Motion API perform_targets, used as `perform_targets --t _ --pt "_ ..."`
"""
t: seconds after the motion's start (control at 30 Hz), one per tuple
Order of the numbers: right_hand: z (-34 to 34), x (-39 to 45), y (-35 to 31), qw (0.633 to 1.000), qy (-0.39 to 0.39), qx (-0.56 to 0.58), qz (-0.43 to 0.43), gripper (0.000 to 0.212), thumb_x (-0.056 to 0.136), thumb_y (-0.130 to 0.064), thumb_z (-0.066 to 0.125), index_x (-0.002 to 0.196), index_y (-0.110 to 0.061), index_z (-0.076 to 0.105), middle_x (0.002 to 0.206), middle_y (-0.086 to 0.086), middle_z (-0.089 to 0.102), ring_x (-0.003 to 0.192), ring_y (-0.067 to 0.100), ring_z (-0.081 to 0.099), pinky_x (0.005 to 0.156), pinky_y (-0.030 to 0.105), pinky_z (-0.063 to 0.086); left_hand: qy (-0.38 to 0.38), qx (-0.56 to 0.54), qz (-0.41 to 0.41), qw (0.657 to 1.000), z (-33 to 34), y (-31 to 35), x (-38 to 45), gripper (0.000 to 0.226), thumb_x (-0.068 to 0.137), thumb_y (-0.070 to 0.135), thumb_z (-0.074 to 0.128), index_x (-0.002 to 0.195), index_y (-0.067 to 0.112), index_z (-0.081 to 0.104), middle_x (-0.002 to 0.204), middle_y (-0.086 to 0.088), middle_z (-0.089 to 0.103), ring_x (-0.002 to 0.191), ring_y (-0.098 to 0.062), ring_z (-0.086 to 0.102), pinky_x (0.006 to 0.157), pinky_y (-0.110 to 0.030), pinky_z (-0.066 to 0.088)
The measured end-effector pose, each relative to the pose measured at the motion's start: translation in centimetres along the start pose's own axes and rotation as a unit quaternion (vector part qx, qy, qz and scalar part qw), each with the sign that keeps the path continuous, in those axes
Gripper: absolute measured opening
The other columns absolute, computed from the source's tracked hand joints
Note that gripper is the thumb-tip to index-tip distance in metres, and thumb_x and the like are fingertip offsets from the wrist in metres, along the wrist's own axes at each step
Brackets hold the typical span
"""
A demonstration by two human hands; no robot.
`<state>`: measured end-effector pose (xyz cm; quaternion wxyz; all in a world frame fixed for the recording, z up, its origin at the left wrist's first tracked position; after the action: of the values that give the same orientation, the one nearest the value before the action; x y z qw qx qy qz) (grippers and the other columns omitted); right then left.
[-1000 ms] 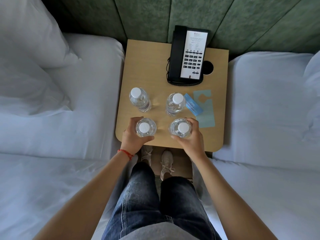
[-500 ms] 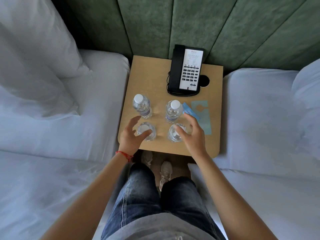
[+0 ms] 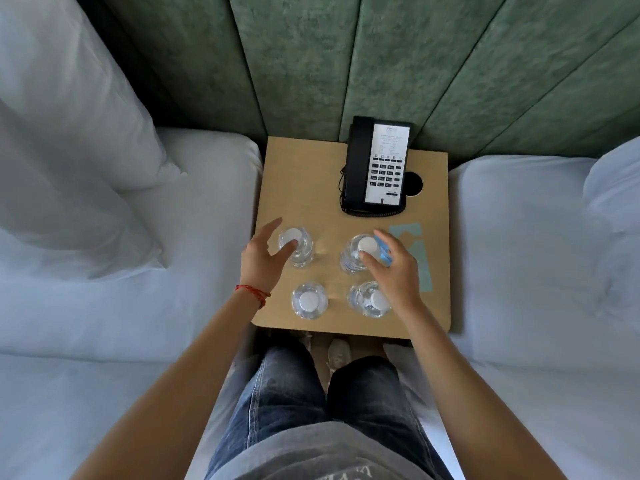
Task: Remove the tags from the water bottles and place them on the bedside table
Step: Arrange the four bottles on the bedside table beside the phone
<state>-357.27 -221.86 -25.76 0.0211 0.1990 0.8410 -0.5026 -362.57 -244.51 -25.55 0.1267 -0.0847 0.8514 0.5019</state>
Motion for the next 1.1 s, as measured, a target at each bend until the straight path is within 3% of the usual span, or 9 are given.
perform_targets --t 0.17,0.33,0.43,0.53,0.63,0.9,1.0,1.1 --pt "1.0 0.8 0.9 1.000 0.002 -0.007 0.010 0.043 0.077 -0.015 0.073 0.118 -0.012 0.061 0.117 -0.012 0.057 0.116 0.011 0.054 0.099 0.024 0.041 -0.064 -0.021 -0.036 0.997 0.4 -1.4 2.5 0.052 0.076 0.022 0.074 0.124 0.018 0.056 0.127 -0.001 0.057 0.112 -0.011 0.050 0.094 -0.023 0.039" --pt "1.4 1.2 1.0 1.000 0.020 0.008 0.011 0.042 0.073 -0.015 0.076 0.114 -0.016 0.063 0.111 -0.016 0.060 0.108 0.004 0.056 0.095 0.014 0.041 -0.099 -0.019 -0.040 0.994 0.7 -2.0 3.3 0.055 0.064 0.018 0.082 0.115 0.022 0.063 0.116 0.007 0.062 0.110 -0.013 0.056 0.097 -0.025 0.043" --pt "1.5 1.9 0.8 1.000 0.022 0.010 0.015 0.042 0.074 -0.014 0.076 0.114 -0.016 0.064 0.111 -0.019 0.058 0.108 -0.001 0.055 0.096 0.014 0.041 -0.093 -0.006 0.000 0.996 0.7 -1.7 3.3 0.050 0.062 0.013 0.082 0.108 0.023 0.066 0.117 0.011 0.060 0.110 -0.009 0.057 0.098 -0.026 0.042" --pt "1.5 3.0 0.5 1.000 0.019 0.009 0.010 0.040 0.073 -0.013 0.076 0.111 -0.015 0.065 0.106 -0.019 0.061 0.101 -0.006 0.056 0.092 0.007 0.040 -0.070 0.003 0.029 0.997 0.7 -1.4 3.2 0.047 0.064 0.008 0.081 0.108 0.016 0.067 0.120 0.000 0.063 0.110 -0.012 0.058 0.099 -0.025 0.042" --pt "1.6 3.9 0.1 1.000 0.014 0.005 0.004 0.040 0.070 -0.013 0.079 0.108 -0.010 0.067 0.103 -0.013 0.064 0.097 0.001 0.060 0.087 0.004 0.040 -0.035 0.010 0.045 0.998 0.5 -1.1 3.2 0.047 0.065 0.007 0.080 0.110 0.011 0.066 0.116 -0.006 0.065 0.108 -0.013 0.059 0.095 -0.019 0.042" --pt "2.5 7.0 -1.9 1.000 0.000 0.006 -0.012 0.042 0.067 -0.016 0.081 0.106 -0.010 0.069 0.103 0.000 0.070 0.093 0.006 0.061 0.083 0.002 0.041 -0.008 0.008 0.018 1.000 -0.2 0.0 7.1 0.045 0.065 0.007 0.081 0.108 0.005 0.067 0.109 -0.013 0.068 0.099 -0.013 0.060 0.086 -0.010 0.041" --pt "3.0 8.9 -3.2 1.000 0.004 0.009 -0.025 0.041 0.067 -0.019 0.081 0.105 -0.011 0.069 0.103 0.002 0.071 0.092 0.009 0.063 0.084 0.010 0.044 0.000 0.005 0.026 1.000 -0.7 0.6 9.2 0.044 0.065 0.006 0.080 0.107 0.004 0.067 0.109 -0.014 0.067 0.101 -0.015 0.061 0.086 -0.009 0.042" --pt "3.7 11.1 -4.6 0.999 0.005 0.027 -0.034 0.040 0.069 -0.018 0.080 0.106 -0.008 0.069 0.104 0.005 0.071 0.098 0.016 0.065 0.087 0.026 0.050 0.010 0.018 0.051 0.998 -1.1 1.6 11.8 0.043 0.065 0.006 0.080 0.106 0.002 0.067 0.107 -0.015 0.068 0.096 -0.012 0.059 0.080 0.002 0.039"
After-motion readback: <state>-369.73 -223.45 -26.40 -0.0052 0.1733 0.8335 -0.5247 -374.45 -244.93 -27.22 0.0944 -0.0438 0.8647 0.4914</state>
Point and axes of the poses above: each hand's wrist, its own x-axis towards the middle knuckle, its own z-axis out of the palm, y = z × x, the point moved 4 cm from there along x, towards the middle knuckle
